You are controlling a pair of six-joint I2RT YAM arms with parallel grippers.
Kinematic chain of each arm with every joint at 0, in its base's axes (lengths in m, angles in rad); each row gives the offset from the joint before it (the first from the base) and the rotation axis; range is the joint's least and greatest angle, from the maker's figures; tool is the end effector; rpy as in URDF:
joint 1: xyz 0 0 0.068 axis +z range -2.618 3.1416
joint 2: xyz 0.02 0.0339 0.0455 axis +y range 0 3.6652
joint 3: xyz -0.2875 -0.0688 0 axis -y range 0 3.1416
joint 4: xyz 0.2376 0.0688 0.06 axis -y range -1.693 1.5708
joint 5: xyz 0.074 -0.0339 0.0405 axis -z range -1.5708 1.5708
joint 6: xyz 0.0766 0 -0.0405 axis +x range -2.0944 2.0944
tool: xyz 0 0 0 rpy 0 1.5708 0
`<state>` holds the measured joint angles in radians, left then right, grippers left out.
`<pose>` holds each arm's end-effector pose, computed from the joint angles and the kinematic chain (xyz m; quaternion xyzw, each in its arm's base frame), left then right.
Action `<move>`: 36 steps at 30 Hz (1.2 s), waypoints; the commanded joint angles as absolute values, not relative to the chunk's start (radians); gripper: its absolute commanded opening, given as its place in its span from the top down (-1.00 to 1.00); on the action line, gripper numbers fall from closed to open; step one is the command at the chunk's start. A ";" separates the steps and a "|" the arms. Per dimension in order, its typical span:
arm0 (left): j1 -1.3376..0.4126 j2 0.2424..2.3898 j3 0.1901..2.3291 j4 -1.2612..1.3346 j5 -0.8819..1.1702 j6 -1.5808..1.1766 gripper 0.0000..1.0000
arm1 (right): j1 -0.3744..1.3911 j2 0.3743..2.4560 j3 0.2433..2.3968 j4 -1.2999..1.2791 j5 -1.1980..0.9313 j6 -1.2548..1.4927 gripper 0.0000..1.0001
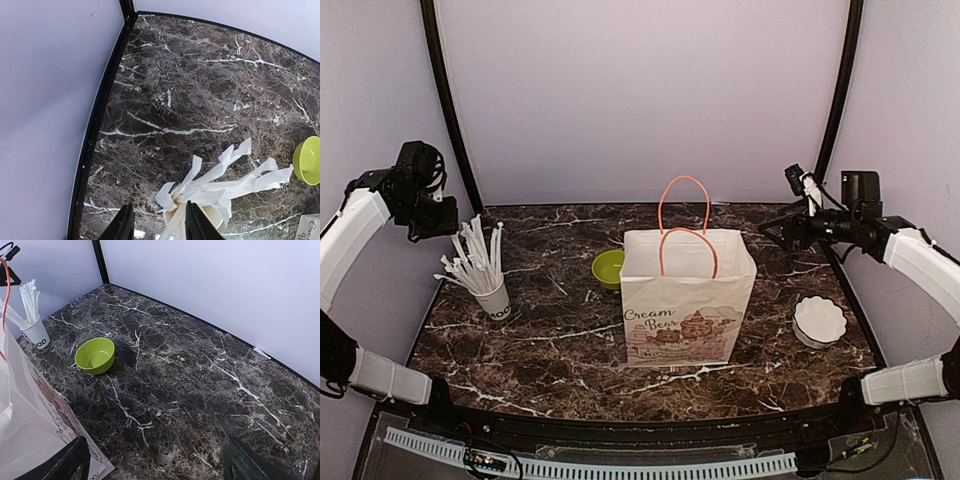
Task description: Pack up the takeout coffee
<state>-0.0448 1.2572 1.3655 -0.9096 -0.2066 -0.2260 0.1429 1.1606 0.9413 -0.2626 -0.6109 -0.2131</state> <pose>0.2651 0.0038 0.3653 -0.1220 0.9147 0.0443 0.3828 0.2625 0.0822 0.3206 -0.2977 0.7753 0.2397 0.5027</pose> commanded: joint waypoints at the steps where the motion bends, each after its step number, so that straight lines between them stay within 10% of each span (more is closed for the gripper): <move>1: -0.007 1.257 1.311 -0.873 -0.125 -0.194 0.27 | 0.124 1.138 0.922 -0.204 -0.633 -0.193 -0.83; 36: 0.022 1.181 1.365 -0.914 -0.085 -0.169 0.94 | 0.112 1.175 0.909 -0.206 -0.686 -0.214 -0.79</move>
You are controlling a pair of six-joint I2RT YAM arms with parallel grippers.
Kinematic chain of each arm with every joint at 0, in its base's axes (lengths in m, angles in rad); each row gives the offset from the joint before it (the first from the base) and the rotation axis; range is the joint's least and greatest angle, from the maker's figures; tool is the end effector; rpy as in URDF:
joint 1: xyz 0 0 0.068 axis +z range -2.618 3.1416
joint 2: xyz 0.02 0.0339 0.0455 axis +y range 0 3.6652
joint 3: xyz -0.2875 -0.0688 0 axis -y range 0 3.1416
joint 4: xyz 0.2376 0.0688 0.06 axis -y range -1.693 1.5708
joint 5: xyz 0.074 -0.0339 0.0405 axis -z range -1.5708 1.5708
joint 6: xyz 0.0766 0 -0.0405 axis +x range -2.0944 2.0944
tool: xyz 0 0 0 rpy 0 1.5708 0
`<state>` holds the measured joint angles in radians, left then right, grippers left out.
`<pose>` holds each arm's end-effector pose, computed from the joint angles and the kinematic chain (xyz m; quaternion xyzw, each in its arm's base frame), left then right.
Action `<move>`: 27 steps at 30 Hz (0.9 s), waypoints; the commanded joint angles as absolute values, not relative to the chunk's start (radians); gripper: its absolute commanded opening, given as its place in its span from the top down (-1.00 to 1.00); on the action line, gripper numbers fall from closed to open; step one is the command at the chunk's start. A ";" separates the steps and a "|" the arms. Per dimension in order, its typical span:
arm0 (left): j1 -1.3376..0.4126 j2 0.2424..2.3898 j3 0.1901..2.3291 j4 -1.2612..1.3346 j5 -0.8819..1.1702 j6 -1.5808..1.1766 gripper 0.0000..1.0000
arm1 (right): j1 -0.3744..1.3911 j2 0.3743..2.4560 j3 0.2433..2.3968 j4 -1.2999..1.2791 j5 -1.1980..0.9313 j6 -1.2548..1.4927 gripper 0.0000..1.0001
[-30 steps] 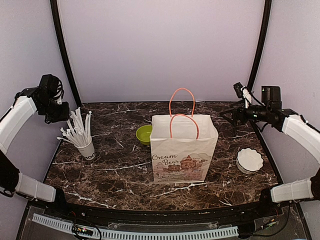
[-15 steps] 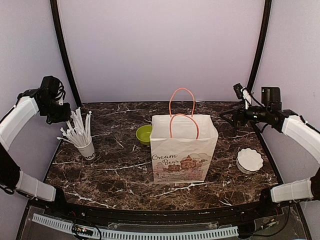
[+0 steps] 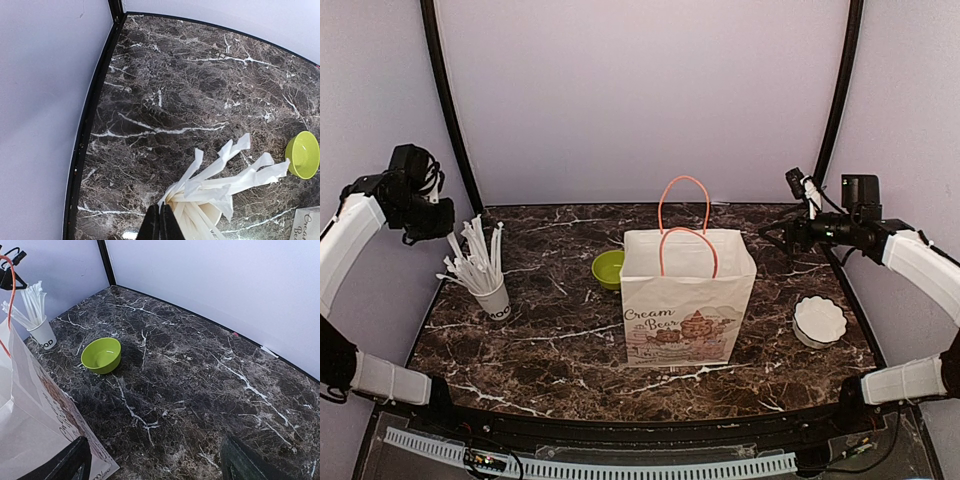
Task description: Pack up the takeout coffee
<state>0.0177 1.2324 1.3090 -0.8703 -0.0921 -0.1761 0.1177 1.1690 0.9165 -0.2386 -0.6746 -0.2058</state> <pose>0.2621 0.0117 0.3556 -0.1068 0.9185 0.0125 0.3806 0.2631 0.0793 0.3137 -0.2982 0.7715 0.2622 0.4971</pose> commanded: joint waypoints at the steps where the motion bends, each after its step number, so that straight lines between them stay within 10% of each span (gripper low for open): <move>1: 0.022 1.175 1.382 -0.921 -0.086 -0.169 0.95 | 0.113 1.178 0.908 -0.205 -0.687 -0.214 -0.79; 17: 0.023 1.157 1.290 -0.879 -0.026 -0.140 0.70 | 0.112 1.192 0.907 -0.209 -0.691 -0.218 -0.79; 27: 0.023 1.149 1.316 -0.901 -0.026 -0.142 1.00 | 0.113 1.202 0.910 -0.210 -0.692 -0.220 -0.79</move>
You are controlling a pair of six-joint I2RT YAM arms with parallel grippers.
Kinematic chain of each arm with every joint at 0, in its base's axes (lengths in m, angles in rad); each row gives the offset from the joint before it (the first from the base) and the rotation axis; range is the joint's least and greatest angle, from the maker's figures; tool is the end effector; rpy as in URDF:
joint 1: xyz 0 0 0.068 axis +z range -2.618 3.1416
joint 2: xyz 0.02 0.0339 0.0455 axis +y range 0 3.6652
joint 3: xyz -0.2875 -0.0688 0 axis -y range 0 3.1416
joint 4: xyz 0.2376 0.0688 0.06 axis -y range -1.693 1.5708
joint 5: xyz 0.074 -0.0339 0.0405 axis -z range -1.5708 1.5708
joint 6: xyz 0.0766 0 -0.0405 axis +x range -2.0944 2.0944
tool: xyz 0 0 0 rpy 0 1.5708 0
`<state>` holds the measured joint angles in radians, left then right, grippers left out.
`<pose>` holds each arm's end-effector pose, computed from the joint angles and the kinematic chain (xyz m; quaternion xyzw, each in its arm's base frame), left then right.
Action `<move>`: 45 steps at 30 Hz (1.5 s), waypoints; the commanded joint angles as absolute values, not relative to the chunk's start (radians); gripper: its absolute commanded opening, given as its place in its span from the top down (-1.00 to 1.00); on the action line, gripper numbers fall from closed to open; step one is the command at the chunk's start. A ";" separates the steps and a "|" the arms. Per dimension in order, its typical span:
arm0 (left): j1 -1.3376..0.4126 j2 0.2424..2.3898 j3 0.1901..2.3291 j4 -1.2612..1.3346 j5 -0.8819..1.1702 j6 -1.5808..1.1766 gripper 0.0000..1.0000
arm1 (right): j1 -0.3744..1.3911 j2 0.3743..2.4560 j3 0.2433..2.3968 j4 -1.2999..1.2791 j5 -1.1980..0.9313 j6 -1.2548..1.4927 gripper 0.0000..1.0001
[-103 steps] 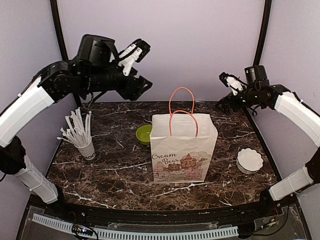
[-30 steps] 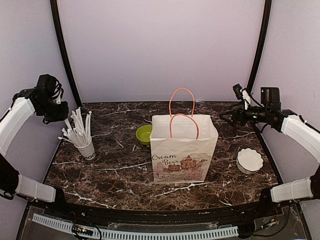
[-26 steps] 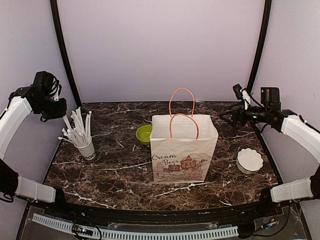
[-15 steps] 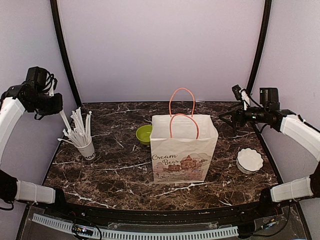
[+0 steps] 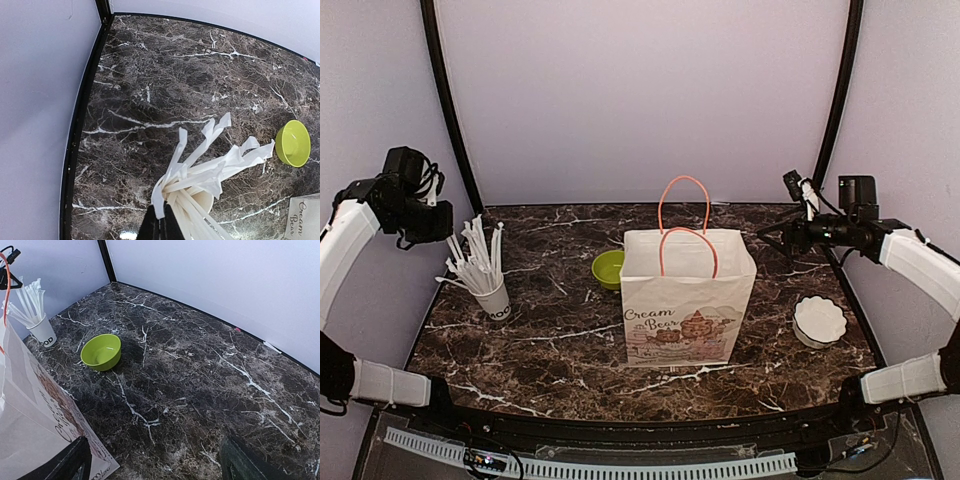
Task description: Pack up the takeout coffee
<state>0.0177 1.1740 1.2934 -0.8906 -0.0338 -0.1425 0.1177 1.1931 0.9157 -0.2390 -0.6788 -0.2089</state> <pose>0.2455 0.0069 0.3616 -0.0803 0.9175 -0.0087 0.3894 0.2676 0.0801 0.3074 -0.2978 0.7768 0.2658 0.4870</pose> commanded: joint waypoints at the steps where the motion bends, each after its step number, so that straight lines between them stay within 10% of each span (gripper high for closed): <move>1: 0.023 1.147 1.322 -0.909 -0.026 -0.143 0.96 | 0.113 1.203 0.910 -0.211 -0.692 -0.221 -0.79; 10: 0.023 1.148 1.341 -0.949 -0.015 -0.148 0.60 | 0.113 1.212 0.910 -0.215 -0.695 -0.222 -0.79; 19: 0.022 1.136 1.302 -0.932 -0.010 -0.146 0.73 | 0.113 1.215 0.911 -0.215 -0.695 -0.222 -0.79; 25: 0.023 1.152 1.294 -0.902 -0.064 -0.157 0.27 | 0.112 1.213 0.910 -0.215 -0.695 -0.222 -0.79; 45: 0.025 1.353 1.335 -0.630 -0.121 -0.176 0.19 | 0.113 1.218 0.909 -0.219 -0.695 -0.222 -0.79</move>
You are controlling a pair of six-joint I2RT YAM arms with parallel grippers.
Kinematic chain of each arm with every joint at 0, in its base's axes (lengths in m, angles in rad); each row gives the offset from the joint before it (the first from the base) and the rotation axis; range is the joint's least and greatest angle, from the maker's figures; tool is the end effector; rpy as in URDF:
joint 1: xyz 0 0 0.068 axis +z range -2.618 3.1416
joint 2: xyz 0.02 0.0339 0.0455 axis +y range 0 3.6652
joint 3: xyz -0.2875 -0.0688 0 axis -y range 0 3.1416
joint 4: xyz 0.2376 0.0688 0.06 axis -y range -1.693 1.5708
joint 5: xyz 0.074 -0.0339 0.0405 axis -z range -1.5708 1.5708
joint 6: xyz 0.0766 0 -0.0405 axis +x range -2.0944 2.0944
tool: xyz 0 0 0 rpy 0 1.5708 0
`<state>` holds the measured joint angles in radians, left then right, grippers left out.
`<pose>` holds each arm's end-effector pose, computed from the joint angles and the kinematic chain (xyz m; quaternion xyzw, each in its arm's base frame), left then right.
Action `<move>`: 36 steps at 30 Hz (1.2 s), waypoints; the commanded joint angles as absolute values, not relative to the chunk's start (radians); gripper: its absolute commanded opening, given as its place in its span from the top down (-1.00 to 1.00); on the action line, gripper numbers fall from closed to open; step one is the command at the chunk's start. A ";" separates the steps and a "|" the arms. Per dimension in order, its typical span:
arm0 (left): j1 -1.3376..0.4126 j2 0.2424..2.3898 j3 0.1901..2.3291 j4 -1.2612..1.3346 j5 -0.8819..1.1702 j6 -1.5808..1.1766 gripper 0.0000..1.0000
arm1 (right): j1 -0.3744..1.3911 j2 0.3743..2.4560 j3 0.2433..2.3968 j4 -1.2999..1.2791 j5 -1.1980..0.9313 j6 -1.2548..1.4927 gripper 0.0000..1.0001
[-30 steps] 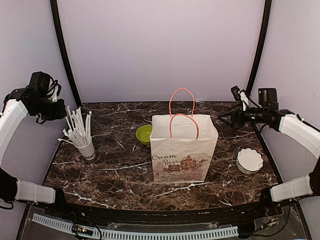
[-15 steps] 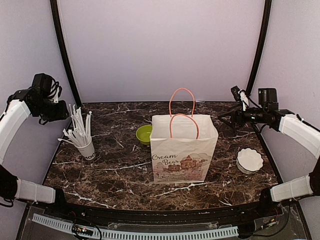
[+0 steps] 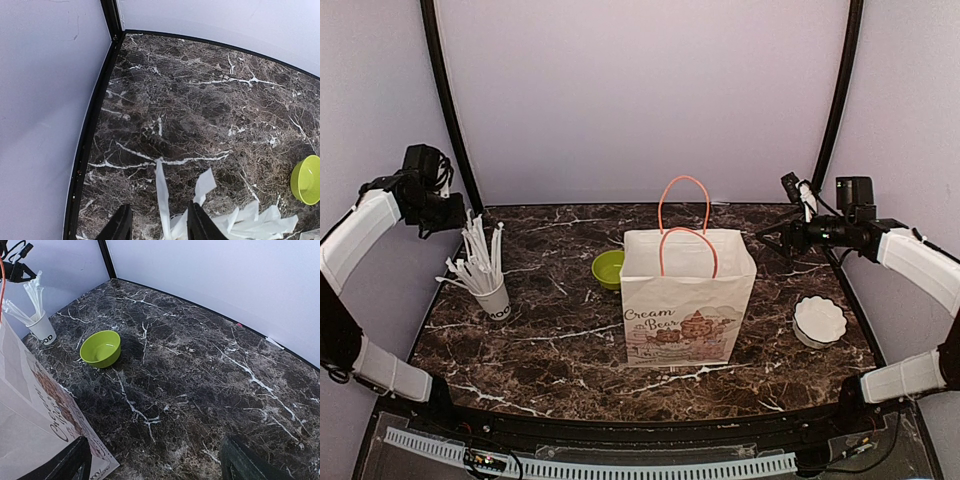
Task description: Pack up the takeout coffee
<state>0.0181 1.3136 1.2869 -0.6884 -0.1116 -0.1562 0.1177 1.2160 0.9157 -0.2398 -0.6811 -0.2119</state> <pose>0.2991 0.0139 0.3467 -0.1021 0.9030 0.0220 0.4168 0.2717 0.0807 0.3015 -0.2969 0.7820 0.2684 0.4777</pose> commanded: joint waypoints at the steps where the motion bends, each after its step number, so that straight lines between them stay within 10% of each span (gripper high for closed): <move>1: 0.025 1.369 1.340 -0.623 -0.122 -0.179 0.20 | 0.112 1.218 0.909 -0.218 -0.695 -0.222 -0.79; 21: 0.025 1.414 1.391 -0.620 -0.169 -0.169 1.00 | 0.112 1.239 0.909 -0.225 -0.695 -0.222 -0.79; 36: 0.016 1.165 1.648 -0.722 -0.066 -0.146 1.00 | 0.112 1.266 0.922 -0.238 -0.669 -0.223 -0.75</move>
<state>0.0196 1.2266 1.6104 -0.7078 -0.1532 -0.1627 0.1177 1.2625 0.9157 -0.2432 -0.6537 -0.2123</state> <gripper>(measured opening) 0.023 0.883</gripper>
